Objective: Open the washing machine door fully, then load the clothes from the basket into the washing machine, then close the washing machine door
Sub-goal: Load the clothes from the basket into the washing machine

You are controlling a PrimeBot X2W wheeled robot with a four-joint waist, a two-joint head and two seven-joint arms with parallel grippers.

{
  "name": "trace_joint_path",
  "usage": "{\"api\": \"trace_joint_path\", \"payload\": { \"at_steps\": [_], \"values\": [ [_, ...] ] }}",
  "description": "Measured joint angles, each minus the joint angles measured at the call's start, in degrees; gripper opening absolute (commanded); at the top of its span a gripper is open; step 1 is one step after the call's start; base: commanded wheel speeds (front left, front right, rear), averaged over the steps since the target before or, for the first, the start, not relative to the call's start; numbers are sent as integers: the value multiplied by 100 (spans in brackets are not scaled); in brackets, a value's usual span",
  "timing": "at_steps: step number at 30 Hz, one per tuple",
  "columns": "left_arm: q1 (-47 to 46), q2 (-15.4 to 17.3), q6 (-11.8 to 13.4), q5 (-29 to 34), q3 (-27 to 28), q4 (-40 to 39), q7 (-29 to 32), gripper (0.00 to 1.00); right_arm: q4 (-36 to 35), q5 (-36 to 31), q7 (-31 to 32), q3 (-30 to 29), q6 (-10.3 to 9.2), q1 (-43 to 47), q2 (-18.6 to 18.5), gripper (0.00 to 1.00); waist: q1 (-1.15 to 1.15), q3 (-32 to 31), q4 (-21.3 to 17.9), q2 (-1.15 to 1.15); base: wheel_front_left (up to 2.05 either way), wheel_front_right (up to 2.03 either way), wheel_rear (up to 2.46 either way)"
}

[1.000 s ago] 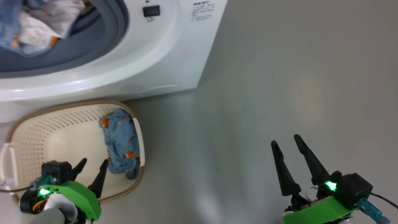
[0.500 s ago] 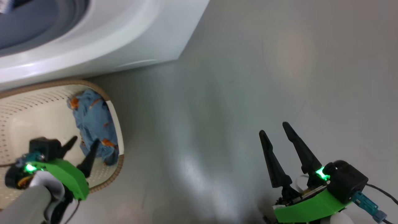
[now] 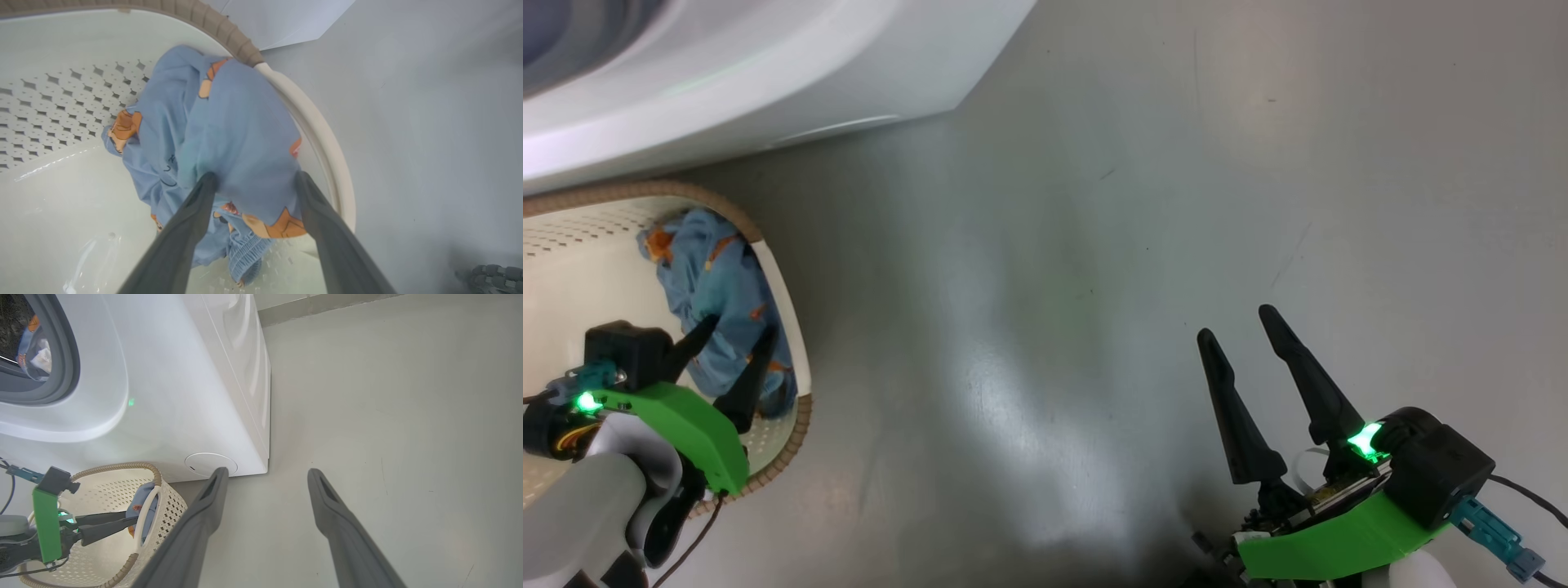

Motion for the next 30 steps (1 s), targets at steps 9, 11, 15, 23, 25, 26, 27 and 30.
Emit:
{"api": "trace_joint_path", "payload": {
  "at_steps": [9, 11, 15, 23, 25, 26, 27, 30],
  "values": [
    [-100, 46, 0, -158, -59, 126, 0, 100, -77, 32, 0, 82, 0, -12, 0, 100, 0, 117, -68, 0, 0, 0, 0],
    [-162, 54, 0, -162, -82, 147, 0, 100, -92, 32, -1, 94, 0, -16, 0, 100, 0, 141, -81, 0, 0, 0, 0],
    [-237, 55, 0, -238, -164, 165, 0, 18, -109, 32, 0, 101, 0, -16, 1, 100, 0, 151, -96, 0, 0, 0, 0],
    [-251, 29, 0, -364, -180, 248, 0, 0, -91, 30, 0, 47, 0, -18, 1, 100, 0, 34, -33, 0, 0, 0, 0],
    [-247, -13, 0, -474, -44, 261, 0, 0, -54, 24, 0, 1, 0, -25, 1, 100, 0, -32, 9, 0, 0, 0, 0],
    [-238, -36, 0, -511, 35, 269, 0, 0, -24, 23, 0, -18, 0, -39, 0, 100, 0, -77, 34, 0, 0, 0, 0],
    [-214, -63, 0, -528, 142, 271, 0, 0, 5, 22, -1, -33, 0, -61, 1, 100, 0, -124, 58, 0, 0, 0, 0],
    [-65, -145, 0, -572, 519, 271, 0, 0, 108, 13, -1, -83, 0, -117, 0, 100, 0, -294, 139, 0, 0, 0, 0]
  ]
}}
